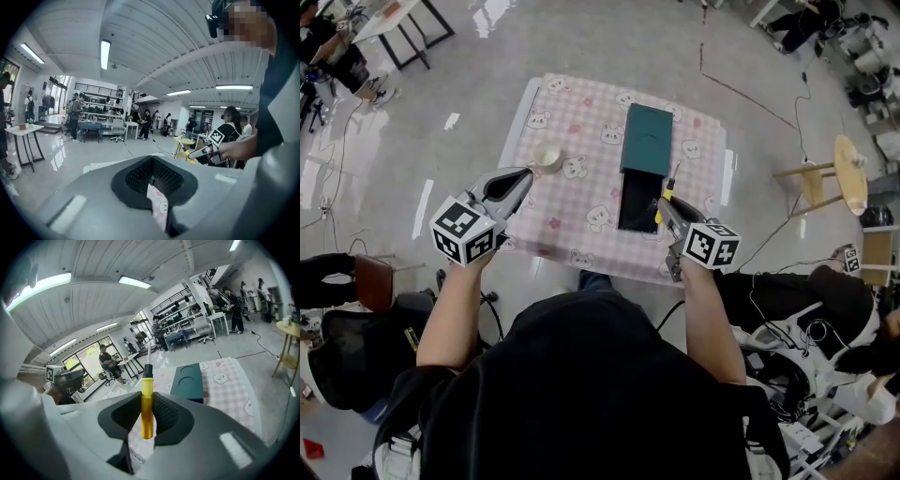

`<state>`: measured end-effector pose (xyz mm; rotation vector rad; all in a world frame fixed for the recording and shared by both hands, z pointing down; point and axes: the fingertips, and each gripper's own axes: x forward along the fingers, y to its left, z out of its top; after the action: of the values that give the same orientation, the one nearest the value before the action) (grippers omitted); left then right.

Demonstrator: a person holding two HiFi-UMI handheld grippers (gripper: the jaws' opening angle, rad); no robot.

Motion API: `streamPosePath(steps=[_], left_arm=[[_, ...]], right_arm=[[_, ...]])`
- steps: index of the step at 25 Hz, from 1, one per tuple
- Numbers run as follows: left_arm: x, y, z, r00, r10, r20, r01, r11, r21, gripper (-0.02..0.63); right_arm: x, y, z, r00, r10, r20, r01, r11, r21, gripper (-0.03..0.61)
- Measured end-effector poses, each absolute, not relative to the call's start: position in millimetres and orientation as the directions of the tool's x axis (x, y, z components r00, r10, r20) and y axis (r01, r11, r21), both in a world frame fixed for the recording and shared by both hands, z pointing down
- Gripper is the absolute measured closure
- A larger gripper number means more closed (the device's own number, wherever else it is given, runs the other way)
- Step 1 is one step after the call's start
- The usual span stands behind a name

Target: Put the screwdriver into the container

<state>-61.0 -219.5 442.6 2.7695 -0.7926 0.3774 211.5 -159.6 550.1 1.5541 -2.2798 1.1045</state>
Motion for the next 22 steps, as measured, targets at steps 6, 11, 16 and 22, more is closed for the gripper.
streamPosePath(steps=[6, 11, 16, 22], left_arm=[[-59, -223, 450, 0.814, -0.482, 0.325, -0.55, -0.82, 0.159, 0.612], [-61, -230, 460, 0.807, -0.484, 0.338, -0.556, -0.815, 0.162, 0.612], [-65, -226, 463, 0.804, -0.484, 0.346, -0.562, -0.809, 0.172, 0.612], [-61, -228, 468, 0.804, -0.477, 0.355, -0.558, -0.811, 0.173, 0.612]], right_arm=[[209, -161, 569, -0.454, -0.706, 0.543, -0.856, 0.177, -0.486, 0.474], [205, -166, 595, -0.455, -0.68, 0.575, -0.858, 0.161, -0.488, 0.474], [198, -163, 608, -0.462, -0.66, 0.593, -0.854, 0.148, -0.5, 0.474], [197, -165, 623, -0.461, -0.633, 0.621, -0.856, 0.134, -0.499, 0.474]])
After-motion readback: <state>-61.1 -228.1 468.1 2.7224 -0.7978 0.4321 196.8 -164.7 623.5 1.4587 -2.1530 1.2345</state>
